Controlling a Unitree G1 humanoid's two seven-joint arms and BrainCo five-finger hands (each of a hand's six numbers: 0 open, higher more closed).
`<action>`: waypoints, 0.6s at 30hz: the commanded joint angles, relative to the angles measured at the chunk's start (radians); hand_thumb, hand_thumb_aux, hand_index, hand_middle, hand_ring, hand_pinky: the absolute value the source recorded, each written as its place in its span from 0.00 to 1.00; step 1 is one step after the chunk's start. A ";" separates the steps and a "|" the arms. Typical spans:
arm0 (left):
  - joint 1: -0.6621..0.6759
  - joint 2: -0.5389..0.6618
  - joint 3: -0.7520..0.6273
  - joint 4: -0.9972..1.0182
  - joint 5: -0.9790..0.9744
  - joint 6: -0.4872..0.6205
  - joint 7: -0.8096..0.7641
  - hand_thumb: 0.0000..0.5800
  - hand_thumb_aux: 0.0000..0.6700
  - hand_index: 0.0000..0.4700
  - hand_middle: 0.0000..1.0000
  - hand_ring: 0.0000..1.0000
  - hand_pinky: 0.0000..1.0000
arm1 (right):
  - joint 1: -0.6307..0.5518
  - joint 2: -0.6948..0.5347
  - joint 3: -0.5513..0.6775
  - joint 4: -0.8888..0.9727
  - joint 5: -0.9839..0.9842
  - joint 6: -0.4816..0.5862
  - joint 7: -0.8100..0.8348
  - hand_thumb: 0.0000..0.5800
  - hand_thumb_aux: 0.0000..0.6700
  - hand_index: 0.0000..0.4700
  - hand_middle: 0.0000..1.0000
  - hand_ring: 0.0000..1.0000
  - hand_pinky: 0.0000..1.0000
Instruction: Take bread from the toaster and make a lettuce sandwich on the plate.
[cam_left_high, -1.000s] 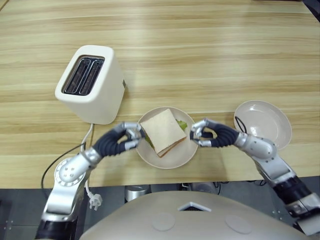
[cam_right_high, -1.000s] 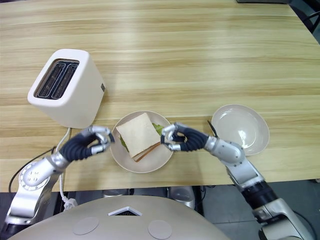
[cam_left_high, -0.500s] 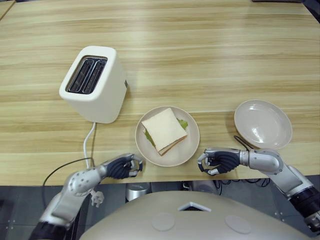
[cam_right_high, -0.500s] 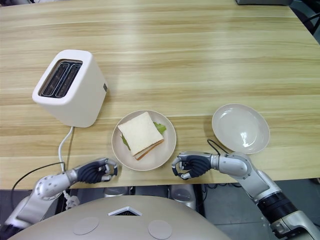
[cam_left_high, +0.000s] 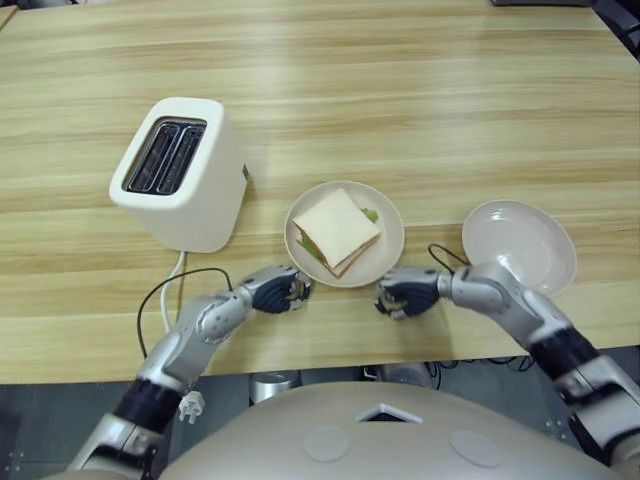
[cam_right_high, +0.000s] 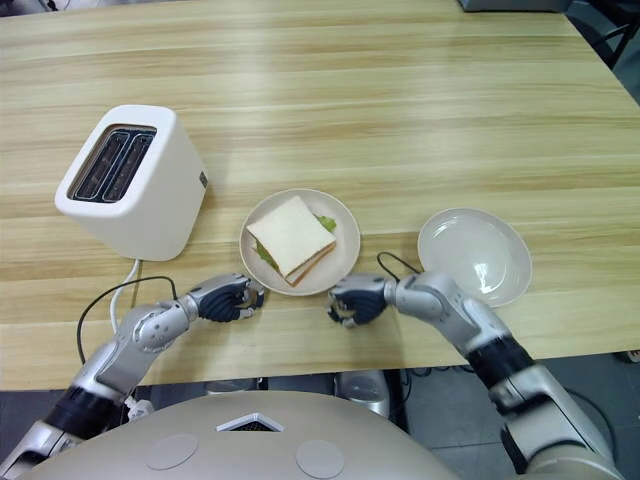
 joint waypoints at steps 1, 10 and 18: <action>-0.127 -0.024 -0.022 0.200 0.061 0.018 0.084 1.00 1.00 0.98 1.00 1.00 1.00 | -0.154 0.085 0.020 0.281 -0.054 -0.018 -0.114 1.00 1.00 0.98 1.00 1.00 1.00; -0.551 -0.170 -0.047 0.851 0.076 0.015 0.352 1.00 1.00 0.98 1.00 1.00 1.00 | -0.469 0.315 0.070 0.927 -0.154 0.055 -0.497 1.00 1.00 0.98 1.00 1.00 1.00; -0.563 -0.170 0.000 0.892 -0.009 -0.160 0.506 1.00 1.00 0.98 1.00 1.00 1.00 | -0.478 0.301 -0.051 0.941 -0.016 -0.117 -0.598 0.00 0.00 0.00 0.23 0.23 0.23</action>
